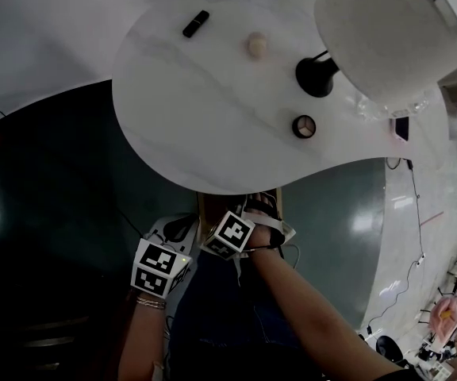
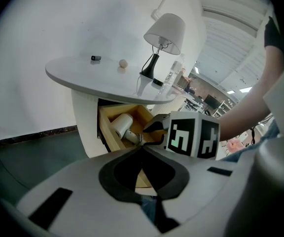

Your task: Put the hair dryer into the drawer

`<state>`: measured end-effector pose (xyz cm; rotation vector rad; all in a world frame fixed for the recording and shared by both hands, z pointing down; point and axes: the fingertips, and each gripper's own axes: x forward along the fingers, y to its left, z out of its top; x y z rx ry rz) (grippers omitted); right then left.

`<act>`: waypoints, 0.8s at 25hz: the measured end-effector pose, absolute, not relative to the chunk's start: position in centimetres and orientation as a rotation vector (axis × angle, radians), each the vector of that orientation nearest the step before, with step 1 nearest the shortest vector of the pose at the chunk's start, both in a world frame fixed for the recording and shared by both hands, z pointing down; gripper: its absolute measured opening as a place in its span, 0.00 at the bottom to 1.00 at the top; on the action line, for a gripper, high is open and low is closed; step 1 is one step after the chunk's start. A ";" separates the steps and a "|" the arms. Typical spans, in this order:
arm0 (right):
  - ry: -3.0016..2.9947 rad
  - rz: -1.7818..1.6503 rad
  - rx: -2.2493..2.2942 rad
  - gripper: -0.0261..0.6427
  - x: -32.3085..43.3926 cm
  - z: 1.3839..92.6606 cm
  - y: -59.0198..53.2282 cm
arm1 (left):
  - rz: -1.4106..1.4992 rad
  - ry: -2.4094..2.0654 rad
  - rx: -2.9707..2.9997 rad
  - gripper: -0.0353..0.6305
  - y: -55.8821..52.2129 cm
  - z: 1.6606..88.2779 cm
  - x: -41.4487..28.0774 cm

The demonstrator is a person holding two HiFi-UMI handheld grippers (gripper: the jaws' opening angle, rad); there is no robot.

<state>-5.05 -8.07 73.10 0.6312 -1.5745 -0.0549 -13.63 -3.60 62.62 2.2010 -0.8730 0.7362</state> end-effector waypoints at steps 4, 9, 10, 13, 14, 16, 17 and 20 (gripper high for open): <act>-1.602 -0.017 0.610 0.25 -5.2 71.6 -7.0 | 0.716 -0.893 2.201 0.08 -3.9 62.2 -13.4; -1.612 -0.004 0.624 0.13 -4.4 70.8 -6.2 | 0.714 -0.900 2.221 0.08 -3.8 61.4 -13.1; -1.617 0.006 0.632 0.12 -4.2 70.7 -6.1 | 0.710 -0.901 2.228 0.08 -3.8 61.2 -13.0; -1.645 0.043 0.668 0.10 -4.1 69.8 -5.9 | 0.705 -0.899 2.241 0.08 -3.7 60.7 -12.8; -1.658 0.053 0.678 0.10 -4.1 69.4 -5.8 | 0.705 -0.899 2.244 0.08 -3.6 60.6 -12.7; -1.688 0.067 0.689 0.09 -4.3 68.5 -5.7 | 0.705 -0.896 2.251 0.08 -3.4 60.4 -12.5; -1.706 0.072 0.692 0.09 -4.4 67.9 -5.7 | 0.703 -0.896 2.257 0.08 -3.4 60.2 -12.4; -1.751 0.089 0.691 0.08 -5.0 66.5 -5.3 | 0.689 -0.896 2.276 0.08 -3.3 59.6 -12.1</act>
